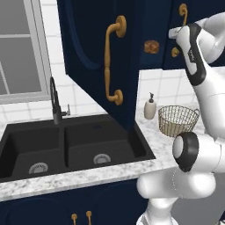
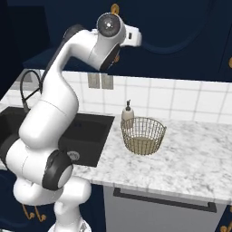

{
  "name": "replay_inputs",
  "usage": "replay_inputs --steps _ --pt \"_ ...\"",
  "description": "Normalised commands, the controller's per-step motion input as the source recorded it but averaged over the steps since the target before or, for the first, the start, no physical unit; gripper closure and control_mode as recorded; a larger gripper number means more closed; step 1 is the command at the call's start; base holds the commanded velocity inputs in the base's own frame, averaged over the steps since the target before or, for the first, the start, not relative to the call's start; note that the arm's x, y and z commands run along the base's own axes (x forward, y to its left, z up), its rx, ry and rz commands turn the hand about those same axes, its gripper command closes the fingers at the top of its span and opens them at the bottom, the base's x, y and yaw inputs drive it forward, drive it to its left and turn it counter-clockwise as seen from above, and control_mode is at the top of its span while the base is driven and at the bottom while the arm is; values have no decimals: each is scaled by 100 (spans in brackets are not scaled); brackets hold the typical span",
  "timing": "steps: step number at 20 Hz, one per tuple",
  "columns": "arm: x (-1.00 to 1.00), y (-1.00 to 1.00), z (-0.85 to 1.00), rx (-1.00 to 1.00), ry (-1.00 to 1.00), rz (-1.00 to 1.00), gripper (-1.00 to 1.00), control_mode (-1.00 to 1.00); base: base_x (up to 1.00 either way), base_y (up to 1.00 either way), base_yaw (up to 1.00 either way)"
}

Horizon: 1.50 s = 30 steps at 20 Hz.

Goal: Open the cabinet, pick up the bread from the cabinet and place it in the basket. Then move the basket to the dining counter.

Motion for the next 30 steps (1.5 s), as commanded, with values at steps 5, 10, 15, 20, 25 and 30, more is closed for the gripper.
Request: replay_inputs --steps 5,10,15,20,25,30 --pt "-19 -100 -2 9 -3 -28 100 -100 0 0 0" --pt "-38 -100 0 13 0 -22 100 -100 0 0 0" --pt "-82 -100 3 23 -1 0 100 -100 0 0 0" --pt "-93 -100 9 19 -2 0 100 -100 0 0 0" --pt "-86 -100 3 19 -9 0 100 -100 0 0 0" --pt "-84 -100 2 15 -13 0 100 -100 0 0 0"
